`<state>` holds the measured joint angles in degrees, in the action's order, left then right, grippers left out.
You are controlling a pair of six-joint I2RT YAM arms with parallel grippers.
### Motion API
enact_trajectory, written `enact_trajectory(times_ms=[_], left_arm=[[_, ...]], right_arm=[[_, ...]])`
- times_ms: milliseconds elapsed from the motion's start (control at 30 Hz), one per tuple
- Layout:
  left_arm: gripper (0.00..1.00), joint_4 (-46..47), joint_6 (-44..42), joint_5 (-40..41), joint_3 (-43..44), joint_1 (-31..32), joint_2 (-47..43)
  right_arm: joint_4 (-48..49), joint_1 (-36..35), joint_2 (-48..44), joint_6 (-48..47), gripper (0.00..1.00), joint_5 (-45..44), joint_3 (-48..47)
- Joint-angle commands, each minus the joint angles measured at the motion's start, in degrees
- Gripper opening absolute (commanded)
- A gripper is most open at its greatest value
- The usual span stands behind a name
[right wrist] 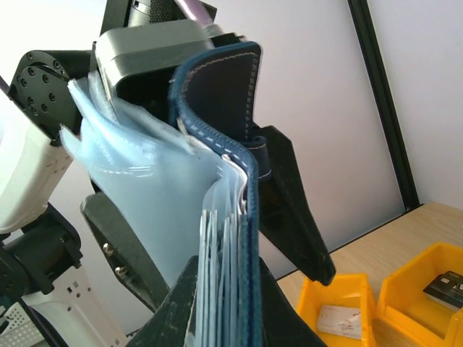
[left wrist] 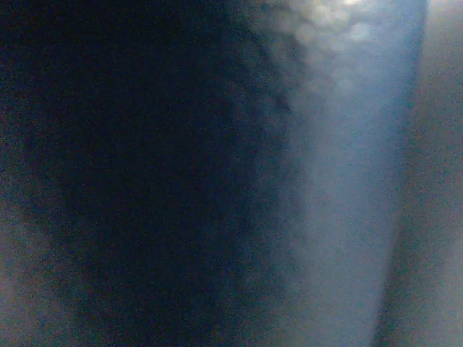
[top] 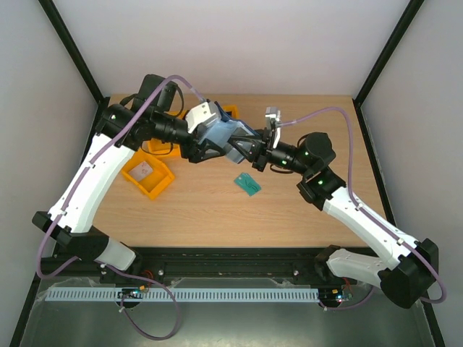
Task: Take the credit cards out of the card holder
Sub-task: Remove the credit card from the card holder.
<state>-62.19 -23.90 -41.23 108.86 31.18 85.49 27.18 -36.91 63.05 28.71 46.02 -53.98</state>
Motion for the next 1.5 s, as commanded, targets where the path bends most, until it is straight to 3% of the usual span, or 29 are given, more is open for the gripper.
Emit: enact_trajectory(times_ms=[0, 67, 167, 233, 400, 533, 733, 1000, 1467], left_arm=[[0.65, 2.1, 1.0, -1.9, 0.3, 0.3, 0.6], [0.52, 2.3, 1.5, -3.8, 0.3, 0.3, 0.7], [0.21, 2.3, 1.8, -6.3, 0.3, 0.3, 0.6], [0.03, 2.1, 1.8, -6.9, 0.4, 0.3, 0.5], [0.02, 1.6, 2.3, -11.7, 0.5, -2.6, -0.5], [0.02, 0.1, 1.1, -14.8, 1.7, -5.1, -1.5], [0.02, -1.9, -1.1, -17.5, 2.2, -5.2, -2.0], [0.02, -3.8, -3.3, -18.6, 3.5, -5.2, -2.3], [0.02, -3.3, -2.8, -19.5, 0.7, -4.5, -1.8]], right_arm=[[0.8, -0.7, -0.2, 0.0, 0.02, 1.4, -2.8], [0.5, -0.7, -0.2, -0.1, 0.02, 2.4, -2.8], [-0.6, -0.7, -0.2, -0.4, 0.03, 3.5, -3.1], [-2.7, -0.7, -0.6, -1.4, 0.18, 3.3, -3.5], [-9.4, 0.2, -4.9, -7.9, 0.66, 0.7, -2.3], [-12.1, 3.3, -7.7, -11.1, 0.81, 2.1, 1.1], [-14.0, 4.8, -6.9, -12.3, 0.77, 2.8, 1.3], [-15.3, 4.9, -6.2, -13.6, 0.57, -0.3, 0.6], [-10.4, 5.0, -3.5, -8.7, 0.56, 3.7, -1.0]])
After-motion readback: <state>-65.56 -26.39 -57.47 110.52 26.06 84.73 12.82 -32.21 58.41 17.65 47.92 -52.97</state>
